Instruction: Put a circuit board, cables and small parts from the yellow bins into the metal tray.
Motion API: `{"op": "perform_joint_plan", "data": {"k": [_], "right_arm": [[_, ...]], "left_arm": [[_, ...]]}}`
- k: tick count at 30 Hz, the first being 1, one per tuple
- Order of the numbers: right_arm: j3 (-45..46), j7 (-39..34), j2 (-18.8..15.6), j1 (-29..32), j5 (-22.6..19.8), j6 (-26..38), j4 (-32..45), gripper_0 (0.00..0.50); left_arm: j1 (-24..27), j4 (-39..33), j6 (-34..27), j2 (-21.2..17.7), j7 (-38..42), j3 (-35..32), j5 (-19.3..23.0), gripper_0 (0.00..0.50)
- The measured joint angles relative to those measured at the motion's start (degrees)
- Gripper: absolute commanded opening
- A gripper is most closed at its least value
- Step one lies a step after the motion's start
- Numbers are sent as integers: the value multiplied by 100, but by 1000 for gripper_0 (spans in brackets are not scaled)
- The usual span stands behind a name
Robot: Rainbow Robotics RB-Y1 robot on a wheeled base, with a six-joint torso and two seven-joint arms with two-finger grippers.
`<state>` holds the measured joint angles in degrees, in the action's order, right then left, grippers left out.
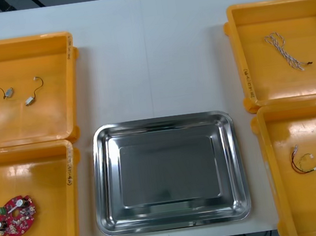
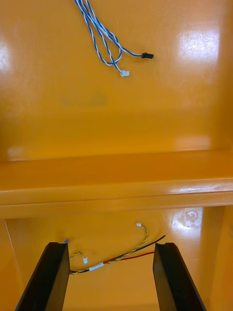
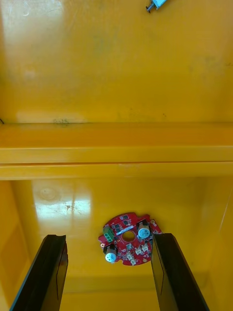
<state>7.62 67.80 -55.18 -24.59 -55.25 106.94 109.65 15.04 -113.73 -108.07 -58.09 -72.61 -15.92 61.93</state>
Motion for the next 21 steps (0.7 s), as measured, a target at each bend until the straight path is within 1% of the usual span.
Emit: {"op": "perform_joint_plan", "data": {"k": [21], "right_arm": [[0,0,0,0,0,0,0,500]], "left_arm": [[0,0,0,0,0,0,0,500]]}}
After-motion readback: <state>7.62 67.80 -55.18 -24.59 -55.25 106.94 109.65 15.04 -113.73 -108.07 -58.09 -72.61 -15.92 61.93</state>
